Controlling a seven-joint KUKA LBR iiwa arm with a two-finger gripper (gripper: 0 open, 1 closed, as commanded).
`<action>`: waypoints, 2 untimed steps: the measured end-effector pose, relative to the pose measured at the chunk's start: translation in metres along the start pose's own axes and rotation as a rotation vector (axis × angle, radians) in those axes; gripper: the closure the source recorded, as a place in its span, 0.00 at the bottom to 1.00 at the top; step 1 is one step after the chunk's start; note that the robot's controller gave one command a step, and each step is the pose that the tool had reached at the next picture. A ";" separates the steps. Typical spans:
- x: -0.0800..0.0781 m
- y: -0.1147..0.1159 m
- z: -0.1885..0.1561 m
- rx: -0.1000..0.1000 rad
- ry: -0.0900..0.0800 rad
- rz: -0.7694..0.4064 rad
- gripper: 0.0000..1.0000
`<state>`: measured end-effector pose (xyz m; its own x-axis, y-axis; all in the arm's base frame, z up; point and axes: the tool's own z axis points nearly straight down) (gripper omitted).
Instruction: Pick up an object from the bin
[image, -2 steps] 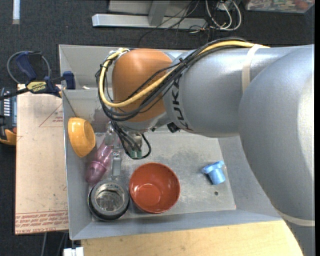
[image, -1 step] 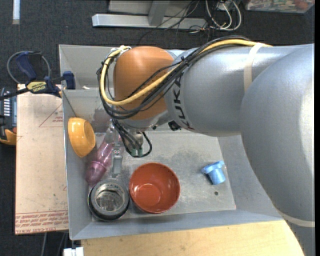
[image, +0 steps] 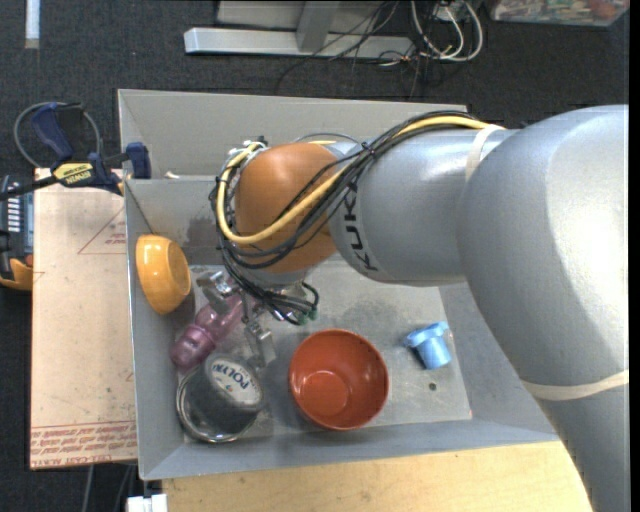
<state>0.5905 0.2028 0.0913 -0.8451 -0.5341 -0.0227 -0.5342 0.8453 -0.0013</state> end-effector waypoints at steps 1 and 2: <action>0.001 0.003 -0.008 -0.002 0.012 0.065 0.00; -0.012 -0.007 -0.015 -0.002 0.001 -0.063 0.00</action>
Offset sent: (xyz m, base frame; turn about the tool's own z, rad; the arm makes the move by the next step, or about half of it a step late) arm 0.0121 -0.0009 0.0135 -0.0672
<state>0.6039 0.2030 0.1060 -0.8098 -0.5864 -0.0217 -0.5865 0.8100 -0.0005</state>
